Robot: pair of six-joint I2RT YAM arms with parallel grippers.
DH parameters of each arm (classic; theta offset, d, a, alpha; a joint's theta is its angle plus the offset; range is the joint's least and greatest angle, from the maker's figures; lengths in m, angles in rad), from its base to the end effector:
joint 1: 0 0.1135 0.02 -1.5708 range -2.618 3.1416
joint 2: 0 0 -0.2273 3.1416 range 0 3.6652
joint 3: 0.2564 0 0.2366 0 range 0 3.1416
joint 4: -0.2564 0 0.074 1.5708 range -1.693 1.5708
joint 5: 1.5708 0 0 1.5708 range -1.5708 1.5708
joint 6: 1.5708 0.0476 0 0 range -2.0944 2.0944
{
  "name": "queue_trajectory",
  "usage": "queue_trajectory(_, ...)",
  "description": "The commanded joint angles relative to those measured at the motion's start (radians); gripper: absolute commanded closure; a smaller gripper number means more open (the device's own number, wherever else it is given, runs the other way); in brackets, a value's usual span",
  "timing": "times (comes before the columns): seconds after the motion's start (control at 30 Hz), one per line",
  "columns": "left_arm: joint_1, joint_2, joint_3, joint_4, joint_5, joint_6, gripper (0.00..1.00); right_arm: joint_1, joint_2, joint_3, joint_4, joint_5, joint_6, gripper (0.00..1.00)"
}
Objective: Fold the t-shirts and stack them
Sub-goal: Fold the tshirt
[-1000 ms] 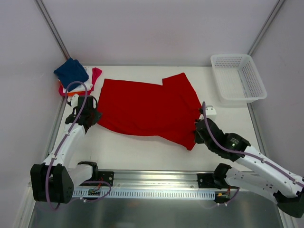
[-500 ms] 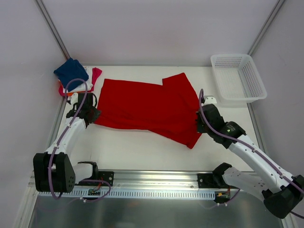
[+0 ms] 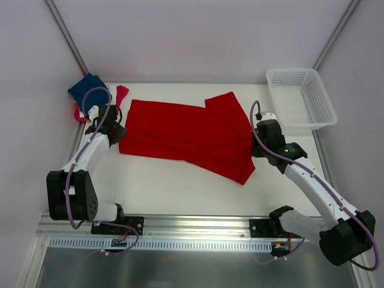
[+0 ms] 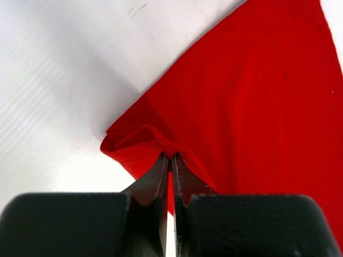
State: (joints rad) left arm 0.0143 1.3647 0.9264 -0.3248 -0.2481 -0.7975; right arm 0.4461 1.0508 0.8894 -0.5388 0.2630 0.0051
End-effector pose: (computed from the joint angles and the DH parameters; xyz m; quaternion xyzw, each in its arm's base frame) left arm 0.2928 0.0159 0.2102 -0.4050 0.8192 -0.0437 0.4038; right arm 0.2167 0.0899 0.2559 -0.1426 0.8892 -0.0224 0.4340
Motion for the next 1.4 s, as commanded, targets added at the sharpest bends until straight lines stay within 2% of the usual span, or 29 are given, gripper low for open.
queue_trajectory(0.0,0.006,0.039,0.071,0.036,-0.023,0.03,1.0,-0.027,0.037,0.068,0.065,-0.025,-0.05,1.0)
queue_trajectory(0.57,0.006,0.257,0.207,0.081,0.01,0.03,1.0,-0.116,0.282,0.187,0.163,-0.056,-0.076,1.0)
queue_trajectory(1.37,0.006,0.496,0.38,0.102,0.033,0.041,1.0,-0.172,0.523,0.309,0.224,-0.084,-0.1,1.0)
